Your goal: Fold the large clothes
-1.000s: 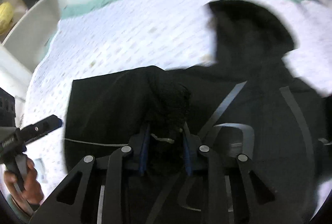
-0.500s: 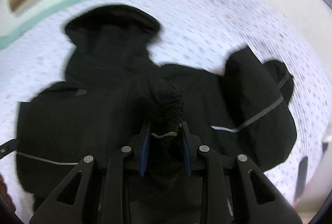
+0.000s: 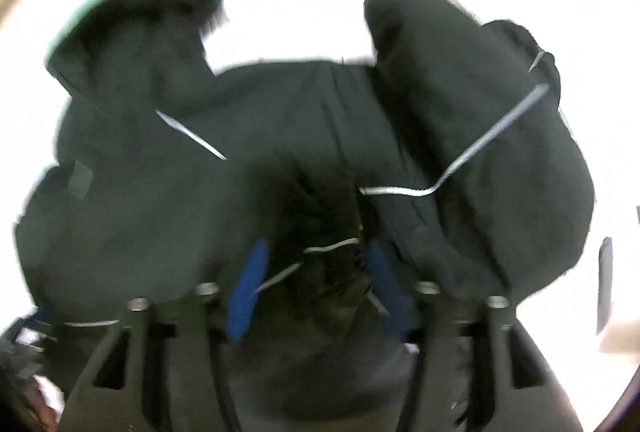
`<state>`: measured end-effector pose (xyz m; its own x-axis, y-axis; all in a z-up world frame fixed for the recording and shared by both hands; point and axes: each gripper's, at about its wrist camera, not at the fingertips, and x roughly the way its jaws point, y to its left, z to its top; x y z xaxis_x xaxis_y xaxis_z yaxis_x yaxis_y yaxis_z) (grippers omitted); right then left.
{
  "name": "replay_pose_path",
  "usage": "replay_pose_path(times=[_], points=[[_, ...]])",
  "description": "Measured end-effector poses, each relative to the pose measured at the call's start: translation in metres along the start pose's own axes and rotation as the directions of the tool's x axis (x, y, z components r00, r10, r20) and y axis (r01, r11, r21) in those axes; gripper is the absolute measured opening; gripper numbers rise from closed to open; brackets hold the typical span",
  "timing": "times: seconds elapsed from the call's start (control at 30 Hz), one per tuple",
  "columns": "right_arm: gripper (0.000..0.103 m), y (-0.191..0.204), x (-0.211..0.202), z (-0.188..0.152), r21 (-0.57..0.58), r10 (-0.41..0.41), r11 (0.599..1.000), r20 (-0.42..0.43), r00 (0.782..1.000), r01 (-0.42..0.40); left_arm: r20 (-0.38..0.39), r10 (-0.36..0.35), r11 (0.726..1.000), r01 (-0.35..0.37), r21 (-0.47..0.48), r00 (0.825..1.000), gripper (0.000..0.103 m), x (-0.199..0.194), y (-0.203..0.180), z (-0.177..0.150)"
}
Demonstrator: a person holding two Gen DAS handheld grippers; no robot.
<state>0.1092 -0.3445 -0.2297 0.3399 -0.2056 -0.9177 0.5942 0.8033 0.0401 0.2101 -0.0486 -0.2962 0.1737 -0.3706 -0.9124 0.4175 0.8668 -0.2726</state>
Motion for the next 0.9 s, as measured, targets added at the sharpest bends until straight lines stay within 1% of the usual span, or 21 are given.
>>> replay_pose_path(times=[0.03, 0.07, 0.1, 0.13, 0.17, 0.2, 0.23, 0.27, 0.33, 0.37, 0.4, 0.43, 0.47, 0.5, 0.57, 0.63, 0.73, 0.8, 0.83, 0.87, 0.9], points=[[0.076, 0.003, -0.015, -0.005, -0.004, 0.029, 1.000, 0.038, 0.999, -0.029, 0.018, -0.041, 0.999, 0.041, -0.021, 0.999, 0.072, -0.012, 0.001, -0.005], [0.076, 0.011, -0.024, -0.012, -0.035, 0.046, 0.998, 0.051, 0.998, -0.044, 0.032, -0.061, 0.998, 0.062, -0.031, 0.998, 0.072, -0.020, 0.000, -0.010], [0.075, 0.023, -0.023, -0.017, -0.072, 0.057, 0.996, 0.032, 0.998, -0.054, 0.041, -0.062, 0.997, 0.063, -0.033, 0.997, 0.072, -0.028, -0.002, -0.016], [0.070, 0.034, -0.018, -0.025, -0.114, 0.061, 0.992, 0.003, 0.998, -0.060, 0.040, -0.031, 0.999, 0.032, -0.027, 0.999, 0.072, -0.031, -0.005, -0.022], [0.057, 0.047, -0.006, -0.037, -0.165, 0.052, 0.985, -0.032, 0.998, -0.057, 0.023, 0.020, 1.000, -0.020, -0.020, 1.000, 0.072, -0.029, -0.007, -0.026], [0.049, 0.055, 0.005, -0.045, -0.197, 0.034, 0.979, -0.065, 0.997, -0.046, -0.031, 0.116, 0.993, -0.117, -0.015, 0.993, 0.072, -0.017, -0.008, -0.031], [0.050, 0.065, 0.027, -0.057, -0.239, -0.010, 0.971, -0.128, 0.992, -0.021, -0.083, 0.155, 0.987, -0.157, -0.015, 0.984, 0.072, -0.006, -0.007, -0.034], [0.052, 0.071, 0.047, -0.068, -0.273, -0.041, 0.962, -0.183, 0.982, -0.010, -0.100, 0.165, 0.986, -0.167, -0.014, 0.981, 0.072, -0.001, -0.008, -0.033], [0.052, 0.070, 0.044, -0.064, -0.256, -0.031, 0.966, -0.201, 0.979, -0.021, -0.088, 0.191, 0.981, -0.193, -0.013, 0.978, 0.072, -0.007, -0.014, -0.030], [0.053, 0.063, 0.034, -0.057, -0.211, 0.009, 0.976, -0.232, 0.973, -0.059, -0.084, 0.177, 0.983, -0.180, -0.024, 0.981, 0.072, -0.013, -0.017, -0.029], [0.053, 0.054, 0.022, -0.050, -0.167, 0.074, 0.979, -0.235, 0.969, -0.115, -0.068, 0.145, 0.988, -0.148, -0.040, 0.987, 0.072, -0.023, -0.020, -0.029], [0.053, 0.043, 0.005, -0.047, -0.134, 0.139, 0.976, -0.211, 0.968, -0.169, -0.047, 0.114, 0.992, -0.116, -0.056, 0.992, 0.072, -0.034, -0.024, -0.030], [0.055, 0.033, -0.010, -0.046, -0.124, 0.171, 0.973, -0.181, 0.969, -0.194, -0.032, 0.096, 0.993, -0.098, -0.064, 0.995, 0.072, -0.043, -0.030, -0.031], [0.063, 0.017, -0.033, -0.045, -0.125, 0.193, 0.970, -0.132, 0.972, -0.209, -0.012, 0.076, 0.995, -0.076, -0.064, 0.997, 0.072, -0.052, -0.037, -0.033], [0.070, -0.009, -0.061, -0.043, -0.123, 0.216, 0.967, -0.063, 0.974, -0.223, 0.035, 0.038, 0.998, -0.037, -0.044, 0.999, 0.072, -0.068, -0.062, -0.035], [0.070, -0.051, -0.090, -0.036, -0.107, 0.246, 0.964, 0.013, 0.969, -0.244, 0.067, 0.022, 1.000, -0.021, -0.008, 0.998, 0.072, -0.074, -0.095, -0.032], [0.070, -0.110, -0.102, -0.012, -0.079, 0.234, 0.971, 0.087, 0.968, -0.227, 0.113, -0.010, 0.999, 0.006, 0.037, 0.994, 0.072, -0.072, -0.146, -0.023], [0.071, -0.150, -0.107, 0.007, -0.066, 0.192, 0.980, 0.122, 0.974, -0.185, 0.133, -0.045, 0.998, 0.041, 0.038, 0.990, 0.072, -0.063, -0.174, -0.016], [0.071, -0.170, -0.108, 0.014, -0.057, 0.170, 0.985, 0.133, 0.976, -0.164, 0.135, -0.065, 0.997, 0.060, 0.038, 0.989, 0.072, -0.056, -0.195, -0.009], [0.071, -0.186, -0.108, 0.022, -0.047, 0.162, 0.987, 0.138, 0.977, -0.157, 0.137, -0.070, 0.997, 0.065, 0.041, 0.988, 0.072, -0.051, -0.207, -0.007], [0.071, -0.205, -0.106, 0.029, -0.031, 0.159, 0.987, 0.142, 0.977, -0.156, 0.138, -0.068, 0.997, 0.063, 0.044, 0.988, 0.072, -0.042, -0.228, 0.002]])
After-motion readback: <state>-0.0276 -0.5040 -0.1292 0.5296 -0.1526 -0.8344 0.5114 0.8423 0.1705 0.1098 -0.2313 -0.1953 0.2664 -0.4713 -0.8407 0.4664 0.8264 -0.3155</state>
